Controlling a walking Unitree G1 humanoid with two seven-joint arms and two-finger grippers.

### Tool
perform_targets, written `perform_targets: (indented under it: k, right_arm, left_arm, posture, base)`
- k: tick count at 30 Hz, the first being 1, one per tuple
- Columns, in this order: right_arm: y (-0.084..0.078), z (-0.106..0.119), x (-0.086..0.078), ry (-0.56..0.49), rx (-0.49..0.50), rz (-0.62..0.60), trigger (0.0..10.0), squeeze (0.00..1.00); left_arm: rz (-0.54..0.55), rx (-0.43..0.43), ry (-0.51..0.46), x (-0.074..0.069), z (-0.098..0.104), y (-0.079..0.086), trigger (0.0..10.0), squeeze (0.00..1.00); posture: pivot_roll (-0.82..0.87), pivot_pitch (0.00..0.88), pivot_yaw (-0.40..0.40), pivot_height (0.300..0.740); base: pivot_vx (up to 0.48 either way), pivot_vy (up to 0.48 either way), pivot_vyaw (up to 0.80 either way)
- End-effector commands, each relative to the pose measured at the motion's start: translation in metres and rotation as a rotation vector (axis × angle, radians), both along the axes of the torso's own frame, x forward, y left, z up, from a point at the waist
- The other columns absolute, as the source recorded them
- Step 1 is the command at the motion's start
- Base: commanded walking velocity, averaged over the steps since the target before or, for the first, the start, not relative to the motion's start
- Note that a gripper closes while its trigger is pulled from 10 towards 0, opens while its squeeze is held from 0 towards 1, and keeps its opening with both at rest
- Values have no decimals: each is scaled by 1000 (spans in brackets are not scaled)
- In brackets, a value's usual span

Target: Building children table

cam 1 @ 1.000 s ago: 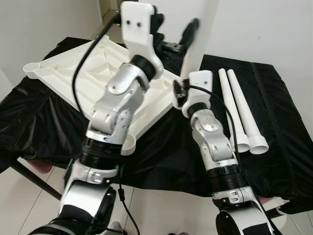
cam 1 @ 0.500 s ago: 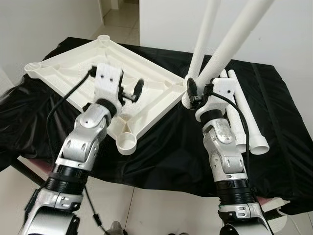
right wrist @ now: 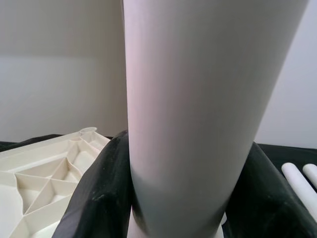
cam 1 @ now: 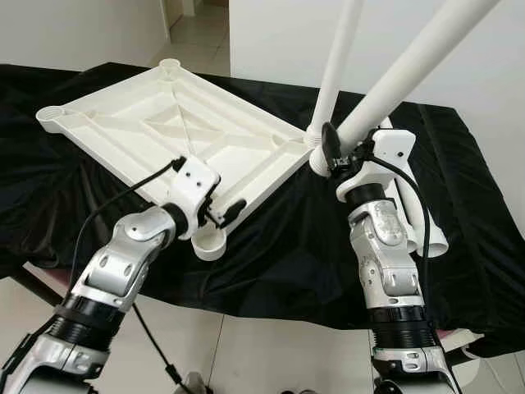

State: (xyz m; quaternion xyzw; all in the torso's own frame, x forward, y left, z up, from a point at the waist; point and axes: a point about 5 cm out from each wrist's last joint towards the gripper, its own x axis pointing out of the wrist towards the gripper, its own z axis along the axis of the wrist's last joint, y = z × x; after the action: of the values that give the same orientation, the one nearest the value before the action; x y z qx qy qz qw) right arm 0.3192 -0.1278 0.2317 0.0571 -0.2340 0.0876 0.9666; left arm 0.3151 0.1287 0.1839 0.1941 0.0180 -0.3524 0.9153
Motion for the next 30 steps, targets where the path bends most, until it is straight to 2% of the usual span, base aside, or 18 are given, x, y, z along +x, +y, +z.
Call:
perform_targets:
  k: [1,4,11,23,30]
  right_arm:
    - [-3,5,-2,-34,1,4,10000,0]
    - [-4,5,-3,-37,-6,4,10000,0]
    - [-5,5,-4,-38,-13,11,10000,0]
    - [-4,6,-4,-42,-17,19,10000,0]
    - [-4,9,-4,-50,-23,22,10000,0]
  left_arm:
    - [-69,58,7,-7,-4,2,10000,0]
    - [-110,126,24,-12,-9,9,10000,0]
    - [-117,182,34,-13,-10,19,10000,0]
    - [-98,222,33,-10,-14,24,10000,0]
    - [-143,312,23,-13,-21,22,10000,0]
  posture:
    - [148,78,-26,740]
    - [148,81,-26,740]
    - [147,85,-25,740]
    - [140,87,-26,740]
    - [135,79,-28,740]
  base:
    - [0,0,0]
    - [0,0,0]
    - [0,0,0]
    - [0,0,0]
    - [0,0,0]
